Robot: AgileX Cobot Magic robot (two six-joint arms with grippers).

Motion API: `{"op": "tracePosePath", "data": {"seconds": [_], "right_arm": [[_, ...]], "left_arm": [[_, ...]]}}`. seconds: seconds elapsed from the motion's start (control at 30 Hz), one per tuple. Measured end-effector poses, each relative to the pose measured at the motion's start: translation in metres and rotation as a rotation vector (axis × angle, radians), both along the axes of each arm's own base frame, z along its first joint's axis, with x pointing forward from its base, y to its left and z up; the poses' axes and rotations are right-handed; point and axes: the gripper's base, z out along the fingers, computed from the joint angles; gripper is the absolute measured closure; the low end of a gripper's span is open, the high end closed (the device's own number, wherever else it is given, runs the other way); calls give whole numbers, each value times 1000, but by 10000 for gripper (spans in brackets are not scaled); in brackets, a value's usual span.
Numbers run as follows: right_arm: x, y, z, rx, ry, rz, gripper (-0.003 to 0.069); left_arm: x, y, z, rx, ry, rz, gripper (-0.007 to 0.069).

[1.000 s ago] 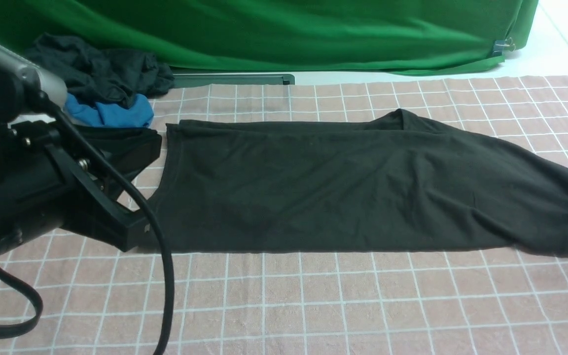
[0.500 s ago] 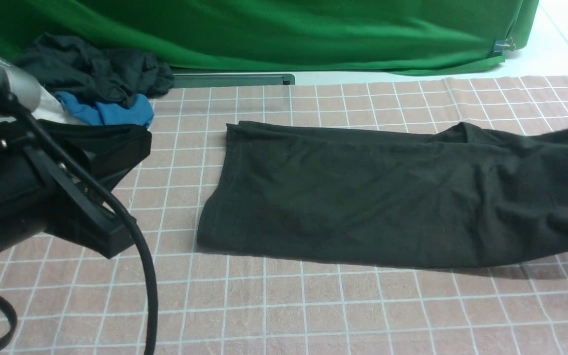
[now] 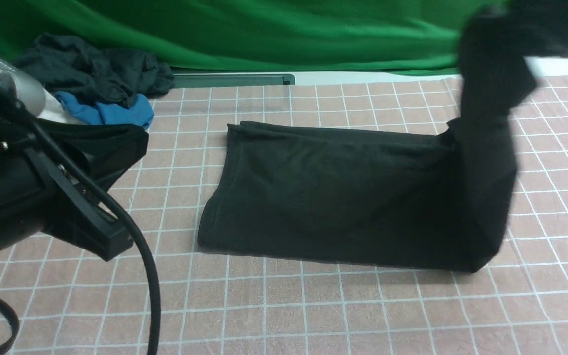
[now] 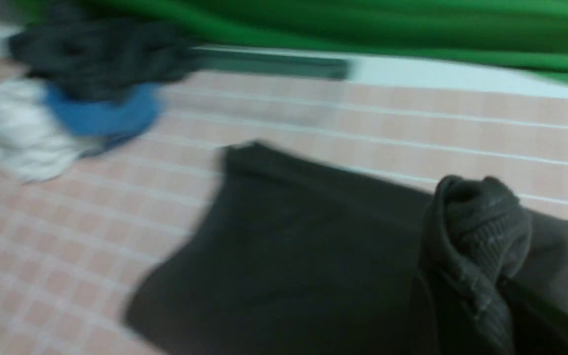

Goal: Fold a long-sleeved shirt over a pink coffee tablecloth.
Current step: 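Fold the right end of the dark garment over onto its left end with the right gripper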

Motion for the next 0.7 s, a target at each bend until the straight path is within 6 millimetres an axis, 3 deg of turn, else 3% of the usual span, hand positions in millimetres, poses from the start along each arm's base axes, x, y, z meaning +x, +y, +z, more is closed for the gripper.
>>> {"op": "tracePosePath", "data": {"seconds": [0.03,0.07,0.13,0.23,0.27,0.43,0.5,0.57,0.7], "right_arm": [[5,17,-4,13,8,49,599],[8,20,-7,15,16,55,599],[20,53,-18,24,36,131,599],[29,76,-26,33,54,180,599],[37,94,-33,41,68,212,599],[50,140,-54,51,98,295,599],[52,148,-56,52,100,308,599],[58,166,-71,46,122,334,599],[68,180,-91,47,147,341,599]], "left_arm": [[0,0,0,4,-2,0,608],[0,0,0,5,-2,0,608],[0,0,0,6,-3,0,608],[0,0,0,4,-7,2,608],[0,0,1,3,-11,3,608],[1,0,1,2,-14,4,608],[1,0,1,2,-14,4,608],[1,0,1,2,-14,4,608],[1,0,1,2,-14,4,608]]}}
